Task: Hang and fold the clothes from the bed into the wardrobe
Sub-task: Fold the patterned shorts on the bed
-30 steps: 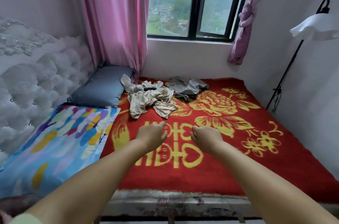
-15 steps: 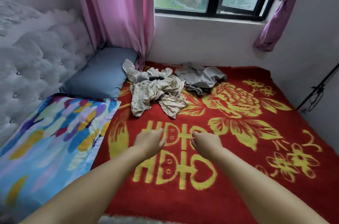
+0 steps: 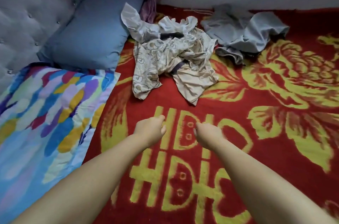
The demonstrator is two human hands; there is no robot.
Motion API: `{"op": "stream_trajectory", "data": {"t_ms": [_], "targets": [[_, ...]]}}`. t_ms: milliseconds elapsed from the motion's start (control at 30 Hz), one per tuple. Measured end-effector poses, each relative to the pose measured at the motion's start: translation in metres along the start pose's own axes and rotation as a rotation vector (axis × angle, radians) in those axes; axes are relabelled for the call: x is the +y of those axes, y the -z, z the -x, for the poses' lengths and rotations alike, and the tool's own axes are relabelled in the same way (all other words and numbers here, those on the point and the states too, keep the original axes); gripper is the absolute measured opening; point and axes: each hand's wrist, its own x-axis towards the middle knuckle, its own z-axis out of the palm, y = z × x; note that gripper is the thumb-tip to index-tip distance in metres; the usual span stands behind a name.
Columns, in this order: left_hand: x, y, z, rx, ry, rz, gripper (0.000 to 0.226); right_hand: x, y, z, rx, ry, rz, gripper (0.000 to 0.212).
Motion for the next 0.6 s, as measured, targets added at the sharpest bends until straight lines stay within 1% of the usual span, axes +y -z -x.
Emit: {"op": "stream_trajectory", "data": {"t_ms": [67, 133, 200, 233, 267, 367, 433, 500, 567, 600], "targets": [[-0.013, -0.025, -0.037, -0.043, -0.004, -0.001, 0.036, -0.004, -0.033, -0.043, -0.039, -0.015, -0.054, 0.036], [-0.024, -0.041, -0.071, -0.085, 0.009, 0.019, 0.036, -0.007, -0.058, -0.08, -0.074, -0.026, -0.047, 0.04], [-0.037, -0.054, -0.106, -0.093, 0.006, 0.032, 0.037, -0.008, -0.087, -0.116, -0.075, -0.005, -0.035, 0.047], [-0.043, -0.057, -0.121, -0.085, 0.004, 0.034, 0.036, -0.006, -0.099, -0.127, -0.048, 0.028, -0.036, 0.052], [-0.049, -0.058, -0.137, -0.067, 0.003, 0.036, 0.036, -0.005, -0.112, -0.136, 0.0, 0.056, -0.041, 0.056], [-0.06, -0.063, -0.198, 0.027, -0.027, 0.024, 0.042, -0.002, -0.143, -0.149, 0.206, 0.087, -0.033, 0.055], [-0.058, -0.067, -0.241, 0.11, -0.083, 0.019, 0.049, -0.002, -0.151, -0.152, 0.319, 0.105, -0.074, 0.057], [-0.053, -0.07, -0.281, 0.182, -0.151, -0.012, 0.058, 0.001, -0.161, -0.158, 0.42, 0.115, -0.055, 0.058], [-0.054, -0.072, -0.314, 0.274, -0.178, -0.164, 0.07, 0.001, -0.168, -0.162, 0.501, 0.117, -0.026, 0.06], [-0.058, -0.072, -0.326, 0.33, -0.153, -0.247, 0.076, 0.001, -0.169, -0.163, 0.515, 0.119, -0.02, 0.061]]}}
